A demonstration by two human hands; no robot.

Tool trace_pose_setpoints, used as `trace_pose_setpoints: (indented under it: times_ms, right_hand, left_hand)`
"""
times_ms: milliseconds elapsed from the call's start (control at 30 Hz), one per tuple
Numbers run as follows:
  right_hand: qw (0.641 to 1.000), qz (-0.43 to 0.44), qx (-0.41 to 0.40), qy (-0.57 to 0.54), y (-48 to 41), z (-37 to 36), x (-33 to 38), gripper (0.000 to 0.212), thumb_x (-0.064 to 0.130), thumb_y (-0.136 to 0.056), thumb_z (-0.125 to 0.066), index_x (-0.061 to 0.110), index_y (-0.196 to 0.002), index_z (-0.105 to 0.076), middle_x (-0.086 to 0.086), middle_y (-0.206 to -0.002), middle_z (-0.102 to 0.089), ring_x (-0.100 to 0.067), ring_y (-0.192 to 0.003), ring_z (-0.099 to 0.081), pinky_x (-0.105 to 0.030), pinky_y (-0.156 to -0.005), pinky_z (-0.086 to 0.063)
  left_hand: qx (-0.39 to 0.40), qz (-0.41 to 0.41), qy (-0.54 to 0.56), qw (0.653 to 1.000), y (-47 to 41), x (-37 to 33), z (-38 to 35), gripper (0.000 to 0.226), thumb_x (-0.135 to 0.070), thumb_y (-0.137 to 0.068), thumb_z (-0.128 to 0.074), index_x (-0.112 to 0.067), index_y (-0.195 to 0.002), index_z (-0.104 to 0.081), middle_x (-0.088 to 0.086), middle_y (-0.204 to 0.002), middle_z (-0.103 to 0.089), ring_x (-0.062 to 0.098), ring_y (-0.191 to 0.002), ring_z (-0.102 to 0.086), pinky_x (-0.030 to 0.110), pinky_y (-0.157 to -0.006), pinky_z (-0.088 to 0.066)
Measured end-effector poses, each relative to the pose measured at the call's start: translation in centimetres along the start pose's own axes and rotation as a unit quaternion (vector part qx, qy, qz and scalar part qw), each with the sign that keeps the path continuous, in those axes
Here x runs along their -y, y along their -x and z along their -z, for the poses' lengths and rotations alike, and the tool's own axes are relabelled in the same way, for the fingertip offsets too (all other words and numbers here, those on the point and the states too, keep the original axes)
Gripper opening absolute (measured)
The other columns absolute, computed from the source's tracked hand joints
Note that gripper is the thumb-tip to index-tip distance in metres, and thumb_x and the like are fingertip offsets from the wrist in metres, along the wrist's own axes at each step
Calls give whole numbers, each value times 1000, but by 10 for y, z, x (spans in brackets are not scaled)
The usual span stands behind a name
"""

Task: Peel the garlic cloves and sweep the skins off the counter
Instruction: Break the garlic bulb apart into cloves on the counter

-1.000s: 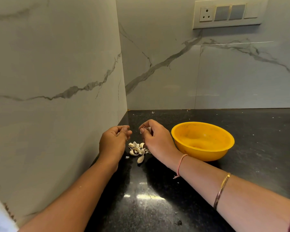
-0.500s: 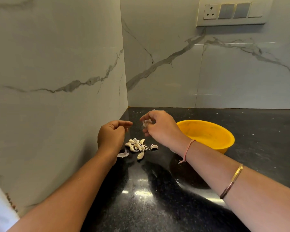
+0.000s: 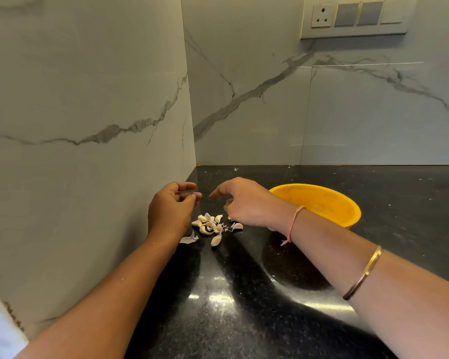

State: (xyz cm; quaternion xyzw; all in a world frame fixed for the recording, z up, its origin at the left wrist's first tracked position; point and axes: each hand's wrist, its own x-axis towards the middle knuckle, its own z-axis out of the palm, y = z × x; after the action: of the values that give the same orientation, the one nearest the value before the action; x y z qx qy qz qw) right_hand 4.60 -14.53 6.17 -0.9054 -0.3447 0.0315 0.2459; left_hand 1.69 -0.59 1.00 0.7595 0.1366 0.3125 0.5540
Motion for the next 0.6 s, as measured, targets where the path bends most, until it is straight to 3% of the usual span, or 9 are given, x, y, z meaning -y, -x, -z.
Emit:
trace_pose_setpoints:
  times_ms: [133,267,400,500,600]
  right_hand:
    - [992,-15,65,104,0,-4,3,32,13,-91,-55,12,-123,-59,-9,-118,-62,-22,-103,-58,-23,-73,-44]
    - [978,-12,81,192,5,-18,5,45,38,-87,-63,11,-122,-58,-8,-115,-62,-25,-106,-57,-27,-77,-43]
    - [988,7,62,139,4,-30,5,31,18,-91,-57,13,-121,-60,-9,-114,-63,-25,-102,-59,-27,-77,-46]
    - [999,23,16,43,6,-29,5,39,-2,-87,-48,15,-119,-63,-7,-114,-62,-21,-99,-58,-24,-73,-44]
    - [998,23,-53,-5,5,-19,5,46,-7,-86,-43,17,-120,-62,-4,-127,-58,-20,-117,-52,-24,-90,-43]
  left_hand:
    - [-17,-16,-28,999,-3,-1,5,11,-16,-81,-72,-23,-85,-65,0,-83,-70,19,-87,-67,40,-87,-53]
    - [-49,-24,-38,998,-8,-3,9,17,-18,-78,-74,-28,-72,-62,-1,-78,-68,20,-82,-66,39,-83,-54]
    - [-63,-31,-52,996,-11,-3,12,17,-9,-83,-68,-24,-77,-62,-2,-82,-66,17,-83,-63,33,-80,-53]
    - [-40,-32,-110,993,-10,-2,11,35,1,-88,-53,-29,-73,-64,0,-86,-66,15,-69,-57,24,-61,-46]
    - [1,-37,-176,984,-5,-3,9,37,-1,-87,-48,-29,-70,-65,8,-76,-66,14,-50,-44,22,-48,-34]
